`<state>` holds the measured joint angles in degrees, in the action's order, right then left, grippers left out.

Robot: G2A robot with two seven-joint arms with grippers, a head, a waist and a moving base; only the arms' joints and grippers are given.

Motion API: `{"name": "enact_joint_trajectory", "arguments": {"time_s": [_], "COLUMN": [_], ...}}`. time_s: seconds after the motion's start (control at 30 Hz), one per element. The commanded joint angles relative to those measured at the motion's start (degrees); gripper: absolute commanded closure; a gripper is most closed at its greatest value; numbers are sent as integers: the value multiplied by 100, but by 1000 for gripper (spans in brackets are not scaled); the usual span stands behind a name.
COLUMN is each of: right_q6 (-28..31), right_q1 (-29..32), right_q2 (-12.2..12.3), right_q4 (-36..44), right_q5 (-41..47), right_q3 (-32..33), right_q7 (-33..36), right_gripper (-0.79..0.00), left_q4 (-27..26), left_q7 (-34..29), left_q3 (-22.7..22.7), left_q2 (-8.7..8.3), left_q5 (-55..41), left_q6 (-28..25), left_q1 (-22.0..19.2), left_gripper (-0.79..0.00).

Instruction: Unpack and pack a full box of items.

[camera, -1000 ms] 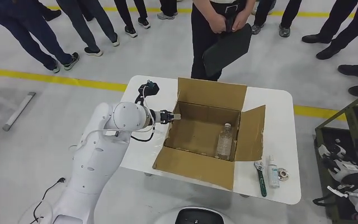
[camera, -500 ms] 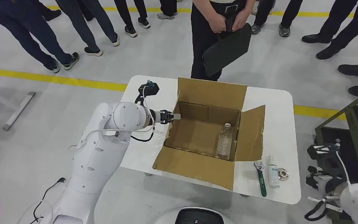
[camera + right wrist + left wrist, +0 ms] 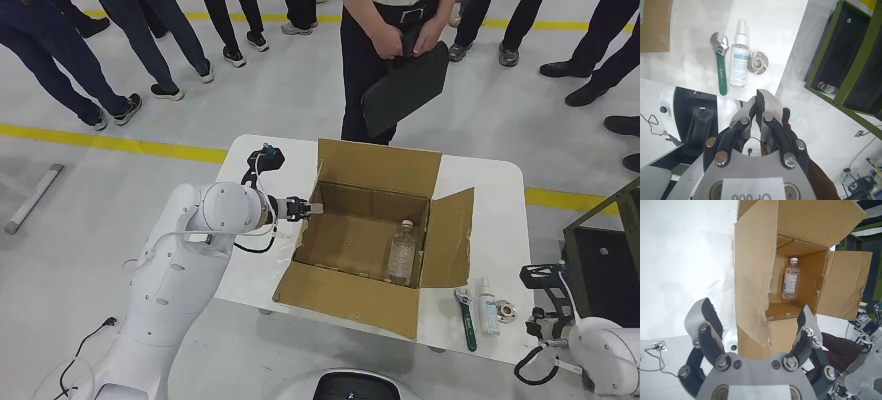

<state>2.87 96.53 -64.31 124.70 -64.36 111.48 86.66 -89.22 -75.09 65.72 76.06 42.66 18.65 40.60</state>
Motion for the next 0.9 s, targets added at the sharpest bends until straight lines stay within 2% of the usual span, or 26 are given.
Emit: {"name": "enact_joint_trajectory", "arguments": {"time_s": [0.0,0.23,0.3,0.37,0.47,0.5,0.53,0.87], "right_q6": [0,-8,-135,-276,-398,-438,-464,-559], "right_q1": [0,143,123,54,-80,-132,-181,-687], "right_q2": [0,-5,-14,-23,-29,-30,-31,-27], "right_q4": [0,-28,-127,-261,-511,-594,-688,-1386], "right_q5": [-1,-155,-221,-227,-267,-278,-285,-464], "right_q3": [0,-203,-371,-532,-722,-768,-812,-1208], "right_q7": [0,-329,-453,-546,-636,-678,-710,-884], "right_gripper": [0,0,-111,-342,-422,-496,-536,-483], "left_q4": [0,0,0,0,0,0,0,0], "left_q7": [0,0,0,0,0,0,0,0], "left_q3": [0,0,0,0,0,0,0,0], "left_q2": [0,0,0,0,0,0,0,0], "left_q5": [0,0,0,0,0,0,0,0], "left_q6": [0,0,0,0,0,0,0,0], "left_q1": [0,0,0,0,0,0,0,0], "left_gripper": [-785,-785,-785,-785,-785,-785,-785,-785]}}
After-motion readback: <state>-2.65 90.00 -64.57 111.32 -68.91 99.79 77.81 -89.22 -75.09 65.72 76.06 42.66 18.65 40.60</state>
